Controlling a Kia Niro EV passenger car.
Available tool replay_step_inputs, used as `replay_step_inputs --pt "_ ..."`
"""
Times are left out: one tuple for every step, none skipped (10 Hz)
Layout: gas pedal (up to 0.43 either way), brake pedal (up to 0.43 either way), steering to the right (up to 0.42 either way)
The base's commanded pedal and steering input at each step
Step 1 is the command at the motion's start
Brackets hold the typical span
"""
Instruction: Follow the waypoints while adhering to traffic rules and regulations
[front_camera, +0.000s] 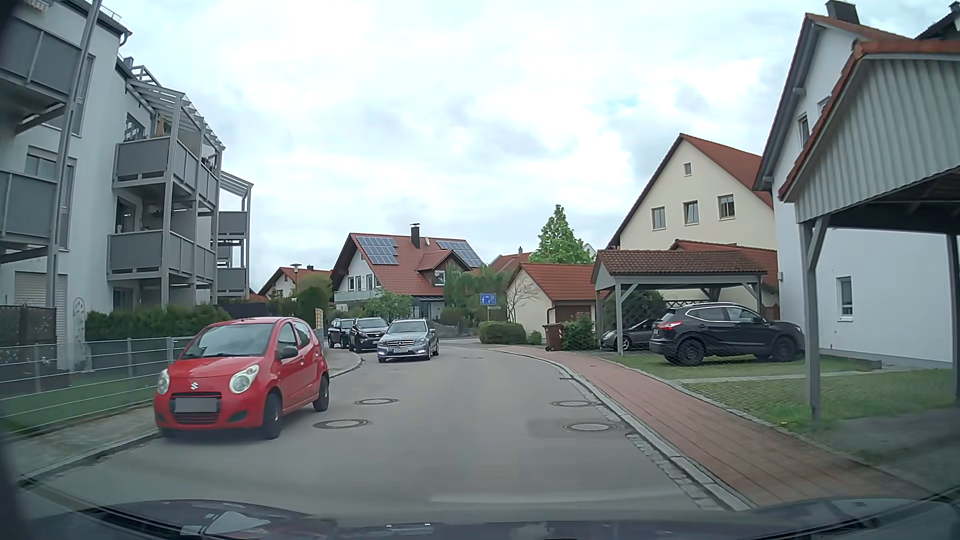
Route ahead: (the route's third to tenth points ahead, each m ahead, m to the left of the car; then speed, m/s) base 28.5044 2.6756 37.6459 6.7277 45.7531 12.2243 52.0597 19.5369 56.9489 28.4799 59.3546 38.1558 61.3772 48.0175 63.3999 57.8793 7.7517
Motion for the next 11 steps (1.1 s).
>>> replay_step_inputs --pt "0.228 0.006 -0.003" --pt "0.220 0.006 -0.003" --pt "0.209 0.006 -0.003" --pt "0.157 0.006 -0.003" --pt "0.130 0.006 -0.003" --pt "0.130 0.006 -0.003" --pt "0.130 0.006 -0.003" --pt "0.130 0.006 -0.008" --pt "0.130 0.006 -0.013" --pt "0.130 0.006 -0.014" --pt "0.130 0.006 -0.014"
